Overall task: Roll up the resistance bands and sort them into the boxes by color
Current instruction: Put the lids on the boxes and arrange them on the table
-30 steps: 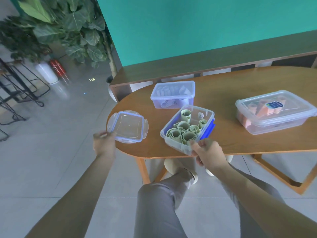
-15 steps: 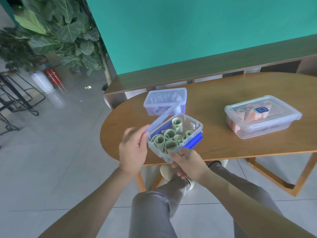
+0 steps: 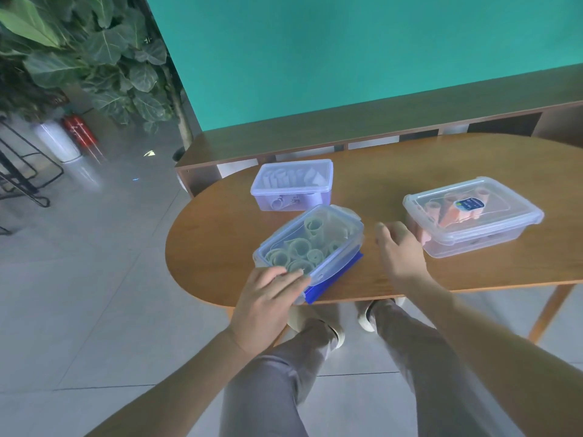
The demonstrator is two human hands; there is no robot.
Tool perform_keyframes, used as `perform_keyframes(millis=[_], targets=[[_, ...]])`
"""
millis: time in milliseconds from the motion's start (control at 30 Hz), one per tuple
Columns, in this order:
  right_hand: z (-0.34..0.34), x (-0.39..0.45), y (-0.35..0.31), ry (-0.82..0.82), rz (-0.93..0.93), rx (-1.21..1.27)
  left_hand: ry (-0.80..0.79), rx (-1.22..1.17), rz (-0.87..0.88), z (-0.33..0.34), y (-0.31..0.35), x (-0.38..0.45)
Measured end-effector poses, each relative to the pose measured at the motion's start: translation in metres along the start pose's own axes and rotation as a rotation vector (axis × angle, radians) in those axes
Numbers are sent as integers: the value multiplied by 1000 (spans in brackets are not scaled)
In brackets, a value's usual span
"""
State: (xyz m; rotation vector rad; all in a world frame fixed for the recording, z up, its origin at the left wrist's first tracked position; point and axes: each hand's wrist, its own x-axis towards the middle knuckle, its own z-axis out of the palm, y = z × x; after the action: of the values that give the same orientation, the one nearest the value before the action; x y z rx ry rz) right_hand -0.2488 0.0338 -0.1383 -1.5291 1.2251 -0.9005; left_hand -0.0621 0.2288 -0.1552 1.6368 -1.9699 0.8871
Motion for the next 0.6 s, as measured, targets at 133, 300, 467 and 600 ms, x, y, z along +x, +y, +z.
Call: perform_keyframes(millis=[133,300,467,600], targets=[[16,34,-13,-115,-159,-179,-28,-82,-4,-1,-5,-4],[33,56,-29,-346,-170,-388,-31,-186,-133,-3,-11,-2],[39,65,-26,-431,-141,-447,-58,-269,-515,5,-11,-4],[39,70,-24,-385,-161,-426,-221,-260,-716,9,-7,-3]])
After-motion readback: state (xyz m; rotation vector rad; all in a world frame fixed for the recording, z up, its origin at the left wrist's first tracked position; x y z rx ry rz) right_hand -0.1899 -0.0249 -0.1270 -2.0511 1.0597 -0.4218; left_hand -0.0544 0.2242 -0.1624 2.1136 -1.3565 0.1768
